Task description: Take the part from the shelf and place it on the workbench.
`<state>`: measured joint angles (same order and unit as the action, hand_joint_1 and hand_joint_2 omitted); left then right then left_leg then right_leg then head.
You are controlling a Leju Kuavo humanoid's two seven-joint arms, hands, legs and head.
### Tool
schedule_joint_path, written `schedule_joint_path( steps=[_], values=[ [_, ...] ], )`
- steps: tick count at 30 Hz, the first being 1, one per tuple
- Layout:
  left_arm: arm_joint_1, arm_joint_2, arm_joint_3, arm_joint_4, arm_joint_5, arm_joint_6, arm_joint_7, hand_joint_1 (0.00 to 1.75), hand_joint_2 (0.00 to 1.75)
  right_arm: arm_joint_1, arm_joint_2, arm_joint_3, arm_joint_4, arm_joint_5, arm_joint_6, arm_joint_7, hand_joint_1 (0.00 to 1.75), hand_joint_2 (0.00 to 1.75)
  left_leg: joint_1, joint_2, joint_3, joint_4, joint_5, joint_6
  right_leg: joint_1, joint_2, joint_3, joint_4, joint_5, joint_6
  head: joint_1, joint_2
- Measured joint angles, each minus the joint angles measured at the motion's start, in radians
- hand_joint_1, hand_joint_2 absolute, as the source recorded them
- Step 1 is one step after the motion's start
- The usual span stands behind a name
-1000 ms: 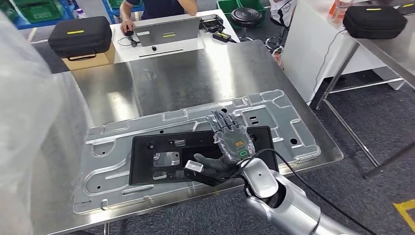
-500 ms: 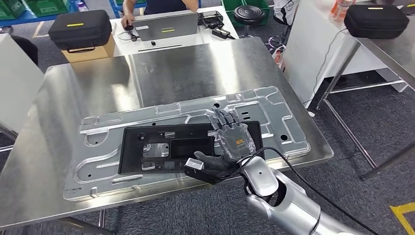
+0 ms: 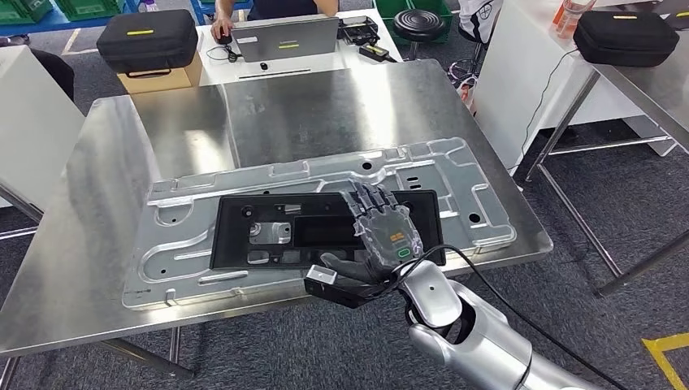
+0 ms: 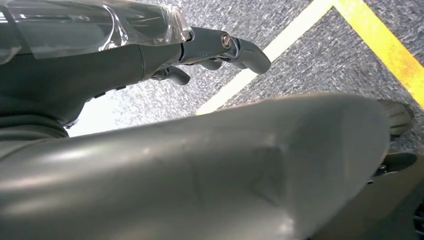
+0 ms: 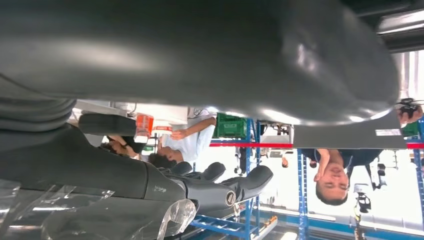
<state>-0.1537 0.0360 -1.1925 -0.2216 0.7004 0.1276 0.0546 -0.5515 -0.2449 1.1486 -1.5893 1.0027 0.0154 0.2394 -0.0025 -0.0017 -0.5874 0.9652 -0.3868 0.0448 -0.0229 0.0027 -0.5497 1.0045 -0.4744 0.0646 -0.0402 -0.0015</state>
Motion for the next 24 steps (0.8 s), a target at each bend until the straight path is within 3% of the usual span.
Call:
schedule_joint_path(
  steps=[3,5,7,9,10,11,12,15,16,20,22,24],
  values=[
    [0.001,0.000,0.000,0.000,0.000,0.001,0.000,0.00,0.00,0.001,-0.001,0.000,-0.001,-0.002,0.001,0.003,0.00,0.00,0.000,-0.002,-0.007,0.002,0.009,-0.016,0.006,0.002,0.002,-0.017,0.013,-0.027,-0.001,0.000],
    [0.002,-0.001,0.000,0.000,0.000,0.002,0.000,0.00,0.00,0.001,-0.001,0.000,-0.001,-0.005,0.002,0.004,0.00,0.00,0.005,-0.001,-0.017,0.020,-0.006,-0.025,0.005,0.000,-0.004,-0.019,0.022,-0.042,-0.002,0.000],
    [0.002,-0.003,0.000,0.000,0.000,0.002,0.000,0.00,0.00,0.001,-0.001,0.000,-0.001,-0.006,0.002,0.005,0.00,0.00,0.009,0.000,-0.055,0.112,-0.070,-0.036,0.003,-0.004,-0.014,-0.020,0.030,-0.054,-0.004,0.000],
    [0.002,-0.004,0.000,0.000,0.000,0.003,0.000,0.00,0.00,0.002,-0.002,0.000,-0.001,-0.006,0.002,0.005,0.00,0.00,0.013,0.000,-0.108,0.252,-0.144,-0.045,0.002,-0.006,-0.026,-0.019,0.038,-0.058,-0.005,0.000],
    [0.003,-0.004,0.000,0.000,0.000,0.003,0.000,0.00,0.00,0.002,-0.003,0.000,-0.001,-0.006,0.002,0.005,0.00,0.00,0.014,0.000,-0.121,0.295,-0.161,-0.046,0.002,-0.006,-0.031,-0.019,0.042,-0.057,-0.005,0.000],
    [0.003,-0.004,0.000,0.000,0.000,0.002,0.000,0.00,0.00,0.003,-0.003,0.000,-0.001,-0.006,0.002,0.005,0.00,0.00,0.015,0.000,-0.117,0.303,-0.160,-0.046,0.002,-0.007,-0.036,-0.019,0.045,-0.056,-0.005,0.000],
    [0.003,-0.004,0.000,0.000,0.000,0.002,0.000,0.00,0.00,0.004,-0.004,0.000,-0.001,-0.006,0.002,0.005,0.00,0.00,0.015,0.000,-0.091,0.267,-0.142,-0.045,0.002,-0.007,-0.040,-0.019,0.049,-0.054,-0.005,0.000],
    [-0.001,-0.005,0.000,0.000,0.000,0.003,0.000,0.00,0.00,0.003,-0.005,-0.002,-0.002,-0.006,0.002,0.006,0.00,0.00,0.012,0.001,0.032,0.054,-0.073,-0.034,0.004,-0.009,-0.045,-0.019,0.057,-0.043,-0.005,0.000],
    [-0.002,-0.005,0.000,0.000,-0.001,0.003,0.000,0.00,0.00,0.003,-0.005,-0.003,-0.002,-0.006,0.001,0.006,0.00,0.00,0.008,0.001,0.052,0.015,-0.064,-0.030,0.004,-0.010,-0.047,-0.020,0.060,-0.038,-0.005,0.000],
    [-0.003,-0.011,0.000,0.000,-0.001,0.003,0.000,0.00,0.00,0.002,-0.006,-0.004,-0.004,-0.007,0.001,0.007,0.00,0.00,0.002,-0.001,0.050,-0.006,-0.045,-0.008,0.002,-0.011,-0.054,-0.020,0.065,-0.015,-0.003,0.000],
    [-0.004,-0.013,0.000,0.000,-0.001,0.003,0.000,0.00,0.00,0.002,-0.007,-0.004,-0.005,-0.007,0.002,0.007,0.00,0.00,0.005,0.000,0.045,-0.015,-0.030,0.007,0.002,-0.009,-0.080,0.041,0.016,-0.009,-0.001,0.000],
    [-0.006,-0.014,0.000,0.000,-0.001,0.003,0.000,0.00,0.00,0.003,-0.008,-0.005,-0.005,-0.007,0.002,0.007,0.00,0.00,0.001,0.000,0.034,-0.015,-0.020,0.016,0.003,-0.008,-0.131,0.176,-0.063,-0.007,0.001,0.000]
  ],
)
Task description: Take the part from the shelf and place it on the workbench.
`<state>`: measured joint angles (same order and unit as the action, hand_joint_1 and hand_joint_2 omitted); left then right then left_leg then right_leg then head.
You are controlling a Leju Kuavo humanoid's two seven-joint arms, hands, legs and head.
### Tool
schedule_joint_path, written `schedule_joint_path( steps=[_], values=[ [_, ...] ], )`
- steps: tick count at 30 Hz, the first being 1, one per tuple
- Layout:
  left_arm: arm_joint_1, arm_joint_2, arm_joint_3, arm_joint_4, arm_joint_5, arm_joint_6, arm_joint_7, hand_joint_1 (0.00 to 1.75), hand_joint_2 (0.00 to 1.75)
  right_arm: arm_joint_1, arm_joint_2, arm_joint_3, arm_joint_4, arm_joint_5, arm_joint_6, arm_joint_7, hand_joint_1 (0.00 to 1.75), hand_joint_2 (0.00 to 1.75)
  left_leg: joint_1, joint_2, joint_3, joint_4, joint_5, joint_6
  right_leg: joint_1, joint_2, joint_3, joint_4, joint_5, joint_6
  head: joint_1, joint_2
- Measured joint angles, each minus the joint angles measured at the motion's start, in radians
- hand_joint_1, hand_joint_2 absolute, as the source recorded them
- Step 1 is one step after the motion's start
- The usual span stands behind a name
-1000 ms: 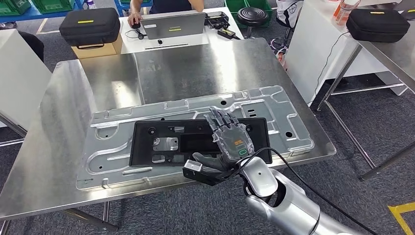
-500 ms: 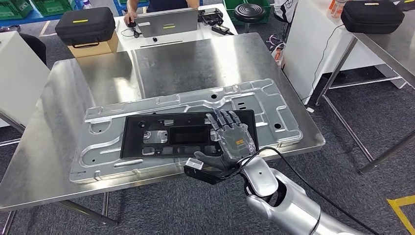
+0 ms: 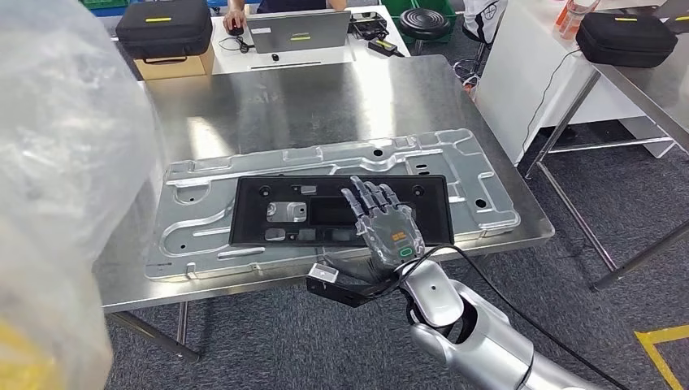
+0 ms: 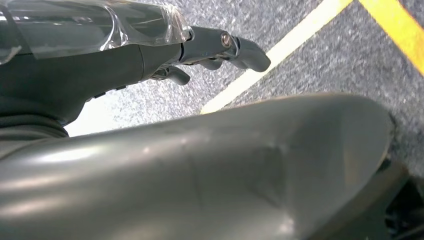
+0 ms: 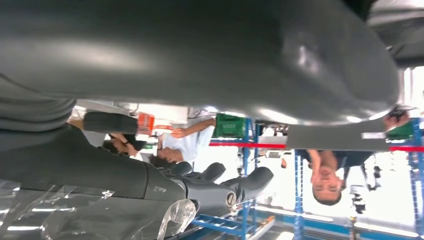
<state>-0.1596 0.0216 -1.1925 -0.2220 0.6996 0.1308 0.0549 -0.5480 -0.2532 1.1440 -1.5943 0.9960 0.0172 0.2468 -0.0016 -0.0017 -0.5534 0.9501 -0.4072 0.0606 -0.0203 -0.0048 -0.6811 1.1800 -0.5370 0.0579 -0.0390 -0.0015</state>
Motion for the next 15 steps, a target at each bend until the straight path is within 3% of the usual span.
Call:
schedule_joint_path(
  steps=[1,2,3,6,7,8,11,13,15],
  values=[
    [0.000,-0.001,0.000,0.000,0.000,0.000,0.000,0.00,0.00,0.001,0.000,0.000,0.000,0.000,0.000,0.000,0.00,0.00,-0.003,0.000,-0.006,0.000,0.004,0.003,0.000,0.001,-0.021,0.060,-0.026,0.001,0.000,0.000],
    [0.000,-0.001,0.000,0.000,0.000,0.000,0.000,0.00,0.00,0.003,-0.001,0.000,0.000,0.000,0.000,0.000,0.00,0.00,-0.005,-0.001,-0.011,0.001,0.008,0.004,0.000,0.001,-0.027,0.088,-0.034,0.000,0.000,0.000],
    [0.001,-0.002,0.000,0.000,0.000,0.000,0.000,0.00,0.00,0.003,-0.001,0.000,0.000,0.000,0.000,0.000,0.00,0.00,-0.006,-0.001,-0.016,0.001,0.012,0.003,0.001,0.001,-0.012,0.075,-0.023,-0.001,0.000,0.000],
    [0.000,-0.004,0.000,0.000,0.000,0.000,0.000,0.00,0.00,0.002,-0.002,0.000,0.000,-0.001,0.000,0.001,0.00,0.00,-0.010,-0.003,-0.023,0.005,0.019,-0.002,0.006,0.004,0.113,-0.128,0.053,-0.014,0.001,0.000],
    [0.000,-0.005,0.000,0.000,0.000,0.000,0.000,0.00,0.00,0.002,-0.002,0.000,0.000,-0.001,0.000,0.001,0.00,0.00,-0.012,-0.003,-0.026,0.008,0.022,-0.006,0.008,0.004,0.141,-0.179,0.067,-0.020,0.000,0.000],
    [-0.001,-0.005,0.000,0.000,0.000,0.000,0.000,0.00,0.00,0.001,-0.002,0.000,0.000,-0.001,0.000,0.001,0.00,0.00,-0.013,-0.003,-0.030,0.010,0.025,-0.010,0.011,0.005,0.153,-0.207,0.073,-0.025,0.000,0.000],
    [-0.002,-0.004,0.000,0.000,0.000,0.000,0.000,0.00,0.00,0.001,-0.003,0.000,0.000,-0.001,0.000,0.002,0.00,0.00,-0.010,-0.003,-0.040,0.015,0.026,-0.027,0.012,0.003,0.147,-0.218,0.086,-0.040,0.000,0.000],
    [-0.001,-0.004,0.000,0.000,-0.001,0.000,0.000,0.00,0.00,-0.001,-0.003,0.000,-0.001,-0.002,0.000,0.003,0.00,0.00,-0.006,-0.002,-0.065,0.073,-0.019,-0.042,0.005,-0.001,0.140,-0.223,0.098,-0.051,-0.002,0.000],
    [-0.002,-0.005,0.000,0.000,-0.001,0.000,0.000,0.00,0.00,0.000,-0.003,0.000,-0.001,-0.002,0.000,0.003,0.00,0.00,0.003,-0.002,-0.115,0.203,-0.098,-0.057,0.003,-0.003,0.129,-0.223,0.107,-0.054,-0.005,0.000]
  ],
)
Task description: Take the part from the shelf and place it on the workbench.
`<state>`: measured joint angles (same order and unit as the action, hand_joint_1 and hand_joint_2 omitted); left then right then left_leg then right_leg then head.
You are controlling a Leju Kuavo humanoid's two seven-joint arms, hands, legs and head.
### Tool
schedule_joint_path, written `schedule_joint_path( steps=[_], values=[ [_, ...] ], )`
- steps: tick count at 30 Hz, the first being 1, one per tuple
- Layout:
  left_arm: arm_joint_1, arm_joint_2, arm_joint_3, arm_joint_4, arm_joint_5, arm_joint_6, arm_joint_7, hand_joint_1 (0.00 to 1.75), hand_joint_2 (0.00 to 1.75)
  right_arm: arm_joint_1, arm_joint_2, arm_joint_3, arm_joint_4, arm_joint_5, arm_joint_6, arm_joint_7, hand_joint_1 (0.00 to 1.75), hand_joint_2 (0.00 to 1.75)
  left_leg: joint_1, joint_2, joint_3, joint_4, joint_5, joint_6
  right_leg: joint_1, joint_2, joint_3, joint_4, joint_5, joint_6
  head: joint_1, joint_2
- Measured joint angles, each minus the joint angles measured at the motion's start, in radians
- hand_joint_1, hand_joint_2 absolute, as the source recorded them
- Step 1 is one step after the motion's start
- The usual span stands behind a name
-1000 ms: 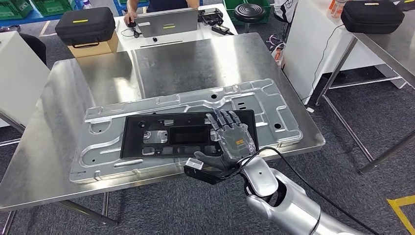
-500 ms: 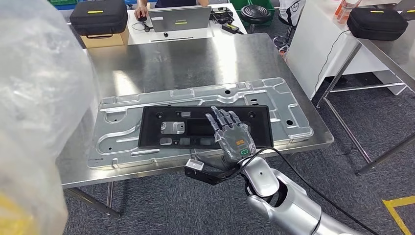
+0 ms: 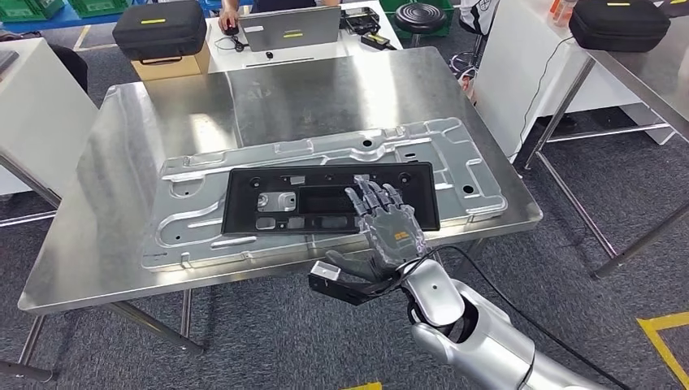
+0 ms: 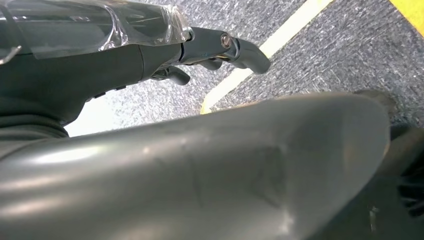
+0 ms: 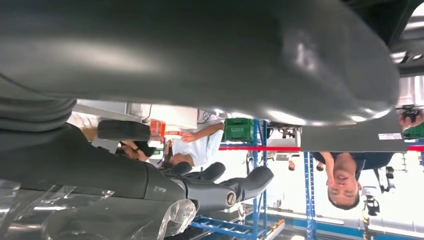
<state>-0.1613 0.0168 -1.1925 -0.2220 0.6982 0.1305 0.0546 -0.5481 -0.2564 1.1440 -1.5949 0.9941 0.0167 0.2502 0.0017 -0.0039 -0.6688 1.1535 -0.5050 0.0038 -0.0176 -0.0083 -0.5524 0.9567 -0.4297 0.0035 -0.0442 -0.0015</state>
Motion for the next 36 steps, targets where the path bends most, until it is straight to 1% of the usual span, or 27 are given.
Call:
schedule_joint_path(
  steps=[1,2,3,4,5,7,8,11,12,13,16,17,18,19,22,23,24,26,27,28,29,31,32,33,34,35,36],
  values=[
    [0.000,0.000,0.000,0.000,0.000,0.000,0.000,0.00,0.00,0.001,0.000,0.000,0.000,0.000,0.000,0.000,0.00,0.00,0.005,0.000,-0.022,0.063,-0.029,-0.006,0.000,-0.001,-0.006,0.000,0.004,0.001,0.000,0.000],
    [0.000,0.000,0.000,0.000,0.000,0.000,0.000,0.00,0.00,0.001,0.000,0.000,0.000,0.000,0.000,0.000,0.00,0.00,0.009,0.000,-0.030,0.096,-0.040,-0.009,-0.001,-0.002,-0.012,0.001,0.008,0.003,0.000,0.000],
    [0.001,0.000,0.000,0.000,0.000,0.000,0.000,0.00,0.00,0.002,0.000,0.000,0.000,0.000,0.000,0.000,0.00,0.00,0.012,0.001,-0.018,0.089,-0.033,-0.012,-0.002,-0.002,-0.018,0.001,0.012,0.005,0.000,0.000],
    [0.001,0.000,0.000,0.000,0.000,0.000,0.000,0.00,0.00,0.002,0.000,0.000,0.000,-0.001,0.000,0.000,0.00,0.00,0.015,0.001,0.014,0.041,-0.010,-0.013,-0.004,-0.002,-0.021,0.001,0.016,0.009,0.000,0.000],
    [0.000,0.000,0.000,0.000,0.000,0.000,0.000,0.00,0.00,0.002,0.000,0.000,0.000,-0.001,0.000,0.000,0.00,0.00,0.016,0.001,0.060,-0.033,0.020,-0.014,-0.006,-0.003,-0.024,0.001,0.020,0.013,0.000,0.000],
    [-0.003,0.000,0.000,0.000,0.000,0.000,0.000,0.00,0.00,0.001,0.000,0.000,0.000,-0.001,-0.001,0.000,0.00,0.00,0.013,0.000,0.132,-0.165,0.058,-0.008,-0.005,-0.003,-0.029,0.002,0.026,0.024,0.000,0.000],
    [-0.004,0.000,0.000,0.000,0.000,0.000,0.000,0.00,0.00,0.001,0.000,0.000,0.000,-0.001,-0.001,0.000,0.00,0.00,0.010,-0.001,0.146,-0.196,0.065,-0.003,-0.004,-0.003,-0.032,0.002,0.030,0.030,0.000,0.000],
    [-0.003,0.000,0.000,0.000,0.000,0.000,0.000,0.00,0.00,0.001,0.000,0.000,0.000,-0.001,-0.001,0.000,0.00,0.00,0.005,-0.002,0.137,-0.203,0.077,0.021,-0.006,-0.003,-0.039,0.001,0.039,0.050,0.001,0.000],
    [-0.004,0.000,0.000,0.000,0.000,0.000,0.000,0.00,0.00,0.001,-0.001,0.000,0.000,-0.002,-0.001,0.000,0.00,0.00,0.006,-0.002,0.133,-0.206,0.084,0.030,-0.007,-0.002,-0.046,0.012,0.027,0.055,0.001,0.000],
    [-0.004,0.000,0.000,0.000,0.000,0.000,0.000,0.00,0.00,0.001,-0.001,0.000,0.000,-0.002,-0.001,0.000,0.00,0.00,0.006,-0.001,0.129,-0.208,0.092,0.040,-0.009,-0.001,-0.060,0.043,0.000,0.057,0.002,0.000],
    [-0.006,0.000,0.000,0.000,0.000,0.000,0.000,0.00,0.00,0.002,-0.002,0.000,0.000,-0.002,-0.001,0.000,0.00,0.00,0.001,0.000,0.110,-0.209,0.108,0.056,-0.007,0.002,-0.129,0.236,-0.124,0.058,0.004,0.000],
    [-0.006,0.000,0.000,0.000,0.000,0.000,0.000,0.00,0.00,0.003,-0.002,0.000,0.000,-0.002,-0.001,0.000,0.00,0.00,-0.002,0.000,0.104,-0.208,0.113,0.058,-0.006,0.002,-0.142,0.287,-0.145,0.057,0.004,0.000],
    [-0.006,0.000,0.000,0.000,0.000,0.000,0.000,0.00,0.00,0.004,-0.002,0.000,0.000,-0.002,-0.001,0.000,0.00,0.00,-0.004,-0.001,0.097,-0.208,0.118,0.059,-0.004,0.002,-0.139,0.305,-0.149,0.055,0.004,0.000],
    [-0.006,-0.001,0.000,0.000,0.000,0.000,0.000,0.00,0.00,0.004,-0.003,0.000,0.000,-0.003,-0.001,0.000,0.00,0.00,-0.006,-0.001,0.091,-0.208,0.123,0.059,-0.002,0.002,-0.116,0.281,-0.133,0.052,0.004,0.000],
    [-0.006,-0.001,0.000,0.000,0.000,0.000,0.000,0.00,0.00,0.003,-0.003,0.000,0.000,-0.003,-0.002,0.000,0.00,0.00,-0.010,-0.003,0.076,-0.205,0.137,0.052,0.005,0.005,0.020,0.074,-0.064,0.037,0.005,0.000],
    [-0.007,-0.001,0.000,0.000,0.000,0.000,0.000,0.00,0.00,0.002,-0.003,0.000,0.000,-0.003,-0.003,0.000,0.00,0.00,-0.011,-0.003,0.073,-0.204,0.142,0.047,0.007,0.006,0.047,0.027,-0.053,0.033,0.005,0.000],
    [-0.008,-0.001,0.000,0.000,0.000,0.000,0.000,0.00,0.00,0.001,-0.003,0.000,0.000,-0.004,-0.004,0.000,0.00,0.00,-0.012,-0.003,0.070,-0.203,0.148,0.042,0.010,0.007,0.058,0.004,-0.050,0.030,0.005,0.000],
    [-0.008,0.000,0.000,0.000,0.000,0.000,0.000,0.00,0.00,0.003,-0.002,0.000,0.000,-0.007,-0.007,-0.002,0.00,0.00,-0.012,-0.002,0.064,-0.203,0.158,0.031,0.011,0.006,0.050,-0.002,-0.039,0.021,0.006,0.000],
    [-0.007,0.000,0.000,0.000,0.000,0.000,0.000,0.00,0.00,0.004,-0.002,0.000,0.000,-0.008,-0.008,-0.003,0.00,0.00,-0.011,-0.002,0.058,-0.195,0.150,0.024,0.009,0.005,0.044,-0.005,-0.032,0.015,0.005,0.000],
    [-0.007,0.000,0.000,0.000,0.000,0.000,0.000,0.00,0.00,0.005,-0.002,0.000,0.001,-0.009,-0.008,-0.004,0.00,0.00,-0.009,-0.002,0.048,-0.173,0.128,0.018,0.007,0.003,0.038,-0.007,-0.024,0.008,0.005,0.000],
    [-0.006,0.000,0.000,0.000,0.000,-0.001,0.001,0.00,0.00,0.006,-0.002,0.000,0.001,-0.010,-0.009,-0.004,0.00,0.00,-0.006,-0.001,0.031,-0.129,0.090,0.012,0.004,0.001,0.029,-0.009,-0.015,0.002,0.004,0.000],
    [-0.006,0.000,0.000,0.000,0.000,-0.001,0.001,0.00,0.00,0.010,-0.001,0.000,0.001,-0.010,-0.010,-0.006,0.00,0.00,0.002,-0.001,-0.012,0.007,-0.003,-0.001,0.004,-0.001,0.007,-0.008,0.002,-0.004,0.002,0.000],
    [-0.006,0.000,0.000,0.000,0.000,-0.001,0.001,0.00,0.00,0.012,0.000,0.000,0.002,-0.010,-0.010,-0.006,0.00,0.00,0.005,-0.001,-0.026,0.066,-0.032,-0.006,0.004,-0.001,-0.005,-0.007,0.011,-0.004,0.002,0.000],
    [-0.006,0.000,0.000,0.000,0.000,-0.001,0.001,0.00,0.00,0.014,0.000,0.000,0.003,-0.010,-0.010,-0.006,0.00,0.00,0.006,-0.001,-0.025,0.095,-0.041,-0.009,0.004,-0.002,-0.016,-0.007,0.019,-0.004,0.002,0.000],
    [-0.006,0.000,0.000,0.000,0.000,-0.001,0.001,0.00,0.00,0.015,0.000,0.000,0.003,-0.011,-0.010,-0.006,0.00,0.00,0.007,-0.001,-0.004,0.082,-0.030,-0.010,0.004,-0.002,-0.026,-0.007,0.027,-0.002,0.002,0.000],
    [-0.006,0.000,0.000,0.000,-0.001,-0.001,0.001,0.00,0.00,0.016,0.000,0.000,0.004,-0.011,-0.010,-0.006,0.00,0.00,0.008,-0.001,0.035,0.031,-0.006,-0.008,0.005,-0.002,-0.036,-0.006,0.034,0.000,0.002,0.000],
    [-0.007,0.000,0.000,0.000,-0.002,-0.001,0.001,0.00,0.00,0.017,0.000,0.000,0.005,-0.011,-0.010,-0.006,0.00,0.00,0.008,-0.001,0.088,-0.046,0.017,-0.005,0.004,-0.002,-0.044,-0.006,0.042,0.003,0.002,0.000]
  ],
)
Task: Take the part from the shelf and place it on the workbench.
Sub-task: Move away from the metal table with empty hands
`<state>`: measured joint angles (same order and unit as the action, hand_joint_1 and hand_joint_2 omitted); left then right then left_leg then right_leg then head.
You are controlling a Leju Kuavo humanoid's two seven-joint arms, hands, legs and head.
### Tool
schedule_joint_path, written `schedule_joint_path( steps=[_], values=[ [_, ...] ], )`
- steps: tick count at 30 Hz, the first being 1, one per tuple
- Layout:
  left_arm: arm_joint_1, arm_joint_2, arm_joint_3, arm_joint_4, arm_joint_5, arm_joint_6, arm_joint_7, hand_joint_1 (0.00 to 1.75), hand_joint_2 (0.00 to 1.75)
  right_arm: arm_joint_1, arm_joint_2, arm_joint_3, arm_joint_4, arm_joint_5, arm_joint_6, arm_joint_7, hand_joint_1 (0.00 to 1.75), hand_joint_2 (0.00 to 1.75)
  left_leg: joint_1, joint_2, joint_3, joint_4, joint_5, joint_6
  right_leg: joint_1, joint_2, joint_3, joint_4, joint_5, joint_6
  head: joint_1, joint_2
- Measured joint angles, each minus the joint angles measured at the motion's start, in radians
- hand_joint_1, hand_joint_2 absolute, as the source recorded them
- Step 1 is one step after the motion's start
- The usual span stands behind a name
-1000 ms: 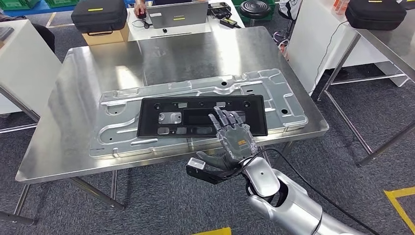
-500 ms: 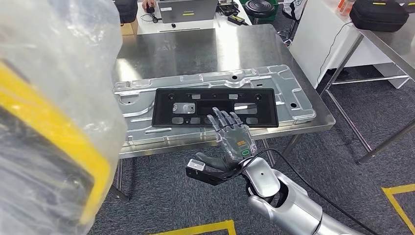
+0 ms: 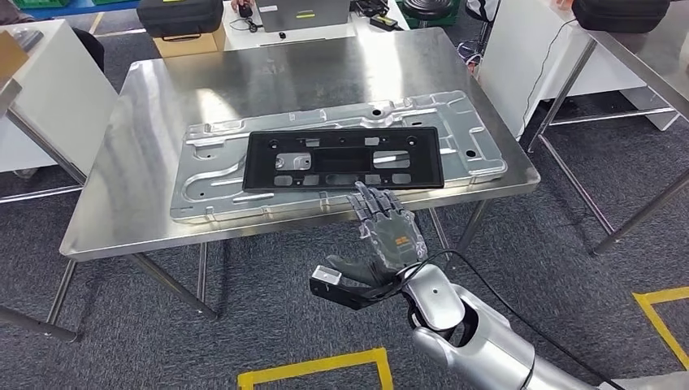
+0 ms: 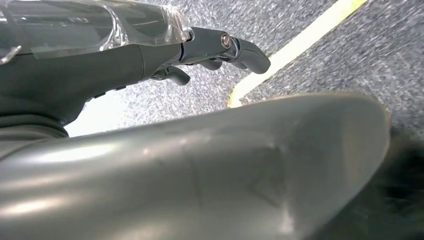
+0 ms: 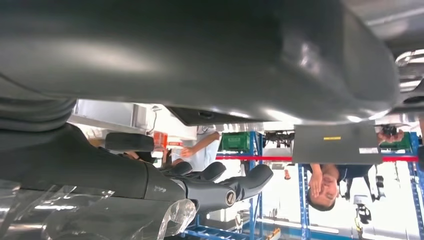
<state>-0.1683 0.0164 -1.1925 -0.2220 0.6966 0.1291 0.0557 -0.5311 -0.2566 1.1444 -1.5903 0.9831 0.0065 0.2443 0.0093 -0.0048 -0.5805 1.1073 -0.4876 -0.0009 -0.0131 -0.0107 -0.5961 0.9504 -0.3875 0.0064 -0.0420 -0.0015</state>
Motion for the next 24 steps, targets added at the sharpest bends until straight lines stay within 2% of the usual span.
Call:
schedule_joint_path(
  steps=[1,2,3,5,6,7,8,10,11,12,13,14,15,16,17,18,19,21,22,23,24],
  values=[
    [-0.002,0.000,0.000,0.000,-0.001,0.000,0.000,0.00,0.00,0.000,0.000,0.000,0.000,0.000,0.000,0.000,0.00,0.00,-0.003,0.000,0.051,-0.080,0.015,0.005,0.001,0.000,-0.007,0.000,0.008,0.004,0.000,0.000],
    [-0.003,0.000,0.000,0.000,-0.002,0.000,0.000,0.00,0.00,0.000,0.000,0.000,0.000,0.000,0.000,0.000,0.00,0.00,-0.006,0.000,0.087,-0.138,0.026,0.012,0.002,-0.001,-0.010,-0.001,0.015,0.009,0.001,0.000],
    [-0.004,0.000,0.000,0.000,-0.003,0.001,0.001,0.00,0.00,0.000,0.001,0.000,0.001,0.000,0.000,0.000,0.00,0.00,-0.010,-0.001,0.105,-0.173,0.028,0.017,0.002,-0.001,-0.012,-0.003,0.023,0.015,0.001,0.000],
    [-0.004,0.000,0.000,0.000,-0.003,0.001,0.003,0.00,0.00,0.000,0.003,0.000,0.001,0.000,0.000,0.000,0.00,0.00,-0.014,-0.002,0.100,-0.181,0.038,0.029,0.001,-0.002,-0.014,-0.008,0.038,0.028,0.002,0.000],
    [-0.004,-0.001,0.000,0.000,-0.003,0.001,0.005,0.00,0.00,0.000,0.003,0.000,0.001,0.000,0.000,0.000,0.00,0.00,-0.013,0.000,0.095,-0.184,0.046,0.035,0.000,0.000,-0.018,-0.005,0.037,0.034,0.002,0.000],
    [-0.003,-0.001,0.000,0.000,-0.003,0.001,0.006,0.00,0.00,0.000,0.004,0.000,0.001,0.000,0.000,0.000,0.00,0.00,-0.010,0.001,0.088,-0.187,0.057,0.042,0.000,0.001,-0.027,0.009,0.020,0.038,0.003,0.000],
    [-0.003,-0.002,0.000,0.000,-0.004,0.002,0.006,0.00,0.00,0.001,0.004,0.000,0.001,0.000,0.000,0.000,0.00,0.00,-0.008,0.002,0.079,-0.191,0.069,0.049,-0.001,0.003,-0.041,0.044,-0.017,0.042,0.004,0.000],
    [-0.004,-0.002,0.000,0.000,-0.004,0.002,0.006,0.00,0.00,0.001,0.003,0.000,0.002,-0.001,0.000,0.000,0.00,0.00,-0.007,0.003,0.053,-0.192,0.091,0.057,-0.002,0.005,-0.082,0.174,-0.123,0.046,0.007,0.000],
    [-0.004,-0.002,0.000,0.000,-0.004,0.002,0.006,0.00,0.00,0.002,0.003,0.000,0.002,-0.001,0.000,0.000,0.00,0.00,-0.008,0.003,0.039,-0.191,0.102,0.059,-0.002,0.005,-0.099,0.245,-0.162,0.049,0.008,0.000],
    [-0.003,-0.003,0.000,0.000,-0.004,0.001,0.006,0.00,0.00,0.004,0.003,0.000,0.002,-0.001,0.000,0.000,0.00,0.00,-0.009,0.003,0.026,-0.191,0.113,0.059,-0.002,0.005,-0.103,0.294,-0.176,0.050,0.008,0.000],
    [-0.003,-0.003,0.000,0.000,-0.005,0.001,0.006,0.00,0.00,0.005,0.003,0.000,0.002,-0.001,0.000,0.000,0.00,0.00,-0.009,0.003,0.012,-0.190,0.123,0.058,-0.002,0.005,-0.091,0.308,-0.166,0.051,0.008,0.000],
    [-0.002,-0.003,0.000,0.000,-0.006,0.001,0.006,0.00,0.00,0.006,0.003,0.000,0.002,-0.001,0.000,0.000,0.00,0.00,-0.009,0.003,-0.001,-0.189,0.133,0.056,-0.002,0.005,-0.060,0.282,-0.139,0.051,0.008,0.000],
    [-0.002,-0.003,0.000,0.000,-0.007,0.001,0.006,0.00,0.00,0.007,0.003,0.000,0.002,-0.001,0.000,-0.001,0.00,0.00,-0.008,0.002,-0.012,-0.186,0.142,0.053,-0.003,0.005,-0.010,0.222,-0.110,0.050,0.008,0.000],
    [-0.002,-0.003,0.000,0.000,-0.008,0.001,0.006,0.00,0.00,0.006,0.004,0.000,0.002,-0.001,0.000,-0.001,0.00,0.00,-0.009,0.001,-0.023,-0.183,0.149,0.048,-0.002,0.006,0.047,0.142,-0.096,0.048,0.008,0.000],
    [-0.002,-0.003,0.000,0.000,-0.010,0.001,0.006,0.00,0.00,0.006,0.004,0.000,0.002,-0.001,-0.001,-0.001,0.00,0.00,-0.011,0.001,-0.031,-0.180,0.157,0.043,-0.001,0.008,0.096,0.067,-0.094,0.045,0.008,0.000],
    [-0.002,-0.003,0.000,0.000,-0.011,0.001,0.006,0.00,0.00,0.006,0.005,0.000,0.002,-0.001,-0.002,-0.002,0.00,0.00,-0.012,0.000,-0.037,-0.178,0.165,0.038,0.000,0.010,0.127,0.013,-0.100,0.040,0.008,0.000],
    [-0.002,-0.003,0.000,0.000,-0.012,0.001,0.006,0.00,0.00,0.006,0.005,0.000,0.002,-0.002,-0.003,-0.002,0.00,0.00,-0.013,0.000,-0.043,-0.177,0.173,0.033,0.003,0.012,0.139,-0.013,-0.107,0.034,0.008,0.000],
    [-0.001,-0.002,0.000,0.000,-0.014,0.001,0.006,0.00,0.00,0.007,0.006,0.000,0.002,-0.002,-0.004,-0.002,0.00,0.00,-0.011,0.000,-0.051,-0.175,0.184,0.022,0.004,0.011,0.126,-0.017,-0.096,0.018,0.008,0.000],
    [0.000,-0.002,0.000,0.000,-0.014,0.001,0.006,0.00,0.00,0.007,0.006,0.000,0.002,-0.002,-0.004,-0.002,0.00,0.00,-0.009,0.001,-0.060,-0.163,0.169,0.016,0.003,0.009,0.117,-0.016,-0.088,0.010,0.008,0.000],
    [0.002,-0.001,0.000,0.000,-0.015,0.001,0.006,0.00,0.00,0.008,0.006,0.000,0.002,-0.003,-0.005,-0.002,0.00,0.00,-0.006,0.001,-0.073,-0.130,0.134,0.009,0.001,0.008,0.107,-0.017,-0.078,0.002,0.008,0.000],
    [0.002,-0.001,0.000,0.000,-0.015,0.001,0.006,0.00,0.00,0.008,0.006,0.000,0.002,-0.003,-0.005,-0.003,0.00,0.00,-0.003,0.001,-0.091,-0.076,0.083,0.003,0.000,0.006,0.097,-0.017,-0.067,-0.003,0.007,0.000]
  ],
)
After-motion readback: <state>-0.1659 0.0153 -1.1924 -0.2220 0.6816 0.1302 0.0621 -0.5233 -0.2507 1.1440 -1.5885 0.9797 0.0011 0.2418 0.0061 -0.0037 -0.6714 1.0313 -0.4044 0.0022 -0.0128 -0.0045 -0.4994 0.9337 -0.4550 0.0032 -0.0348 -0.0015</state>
